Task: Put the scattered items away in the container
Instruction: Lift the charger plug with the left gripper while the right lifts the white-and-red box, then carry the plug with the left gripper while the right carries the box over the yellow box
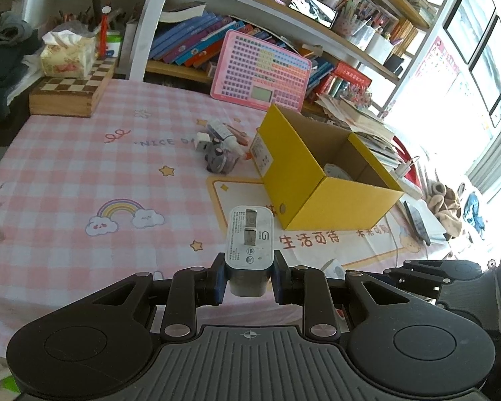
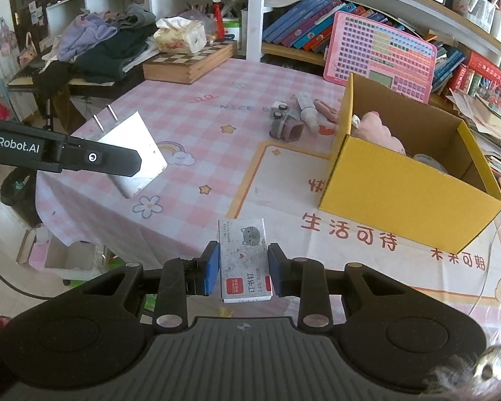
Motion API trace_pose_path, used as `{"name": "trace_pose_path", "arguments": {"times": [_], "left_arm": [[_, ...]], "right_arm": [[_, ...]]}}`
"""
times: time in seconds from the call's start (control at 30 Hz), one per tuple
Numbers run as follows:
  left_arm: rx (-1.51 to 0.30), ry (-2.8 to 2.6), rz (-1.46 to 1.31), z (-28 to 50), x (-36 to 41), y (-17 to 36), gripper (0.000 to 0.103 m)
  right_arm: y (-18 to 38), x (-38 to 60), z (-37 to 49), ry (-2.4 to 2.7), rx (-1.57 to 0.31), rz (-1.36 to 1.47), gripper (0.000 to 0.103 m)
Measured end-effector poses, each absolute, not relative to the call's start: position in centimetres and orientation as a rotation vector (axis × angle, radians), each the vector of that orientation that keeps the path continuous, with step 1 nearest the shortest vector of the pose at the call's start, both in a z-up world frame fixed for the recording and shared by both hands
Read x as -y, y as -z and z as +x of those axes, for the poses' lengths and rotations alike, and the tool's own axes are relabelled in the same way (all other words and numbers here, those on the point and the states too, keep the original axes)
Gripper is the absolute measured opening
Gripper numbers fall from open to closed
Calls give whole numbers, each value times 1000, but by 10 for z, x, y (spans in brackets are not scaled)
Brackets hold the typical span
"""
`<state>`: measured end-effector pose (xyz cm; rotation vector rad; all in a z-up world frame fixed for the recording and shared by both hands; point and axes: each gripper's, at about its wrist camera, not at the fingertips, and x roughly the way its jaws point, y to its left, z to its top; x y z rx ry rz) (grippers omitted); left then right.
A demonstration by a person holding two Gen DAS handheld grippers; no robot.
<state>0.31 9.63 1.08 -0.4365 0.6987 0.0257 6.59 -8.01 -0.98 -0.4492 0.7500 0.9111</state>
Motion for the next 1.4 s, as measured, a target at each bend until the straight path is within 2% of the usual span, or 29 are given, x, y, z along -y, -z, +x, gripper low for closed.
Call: {"name": "trace_pose_path", "arguments": {"times": [1.4], "left_arm": [[-736, 83, -412, 37, -79, -6, 25]], "right_arm": [[8, 111, 87, -780, -783, -378, 29]]}}
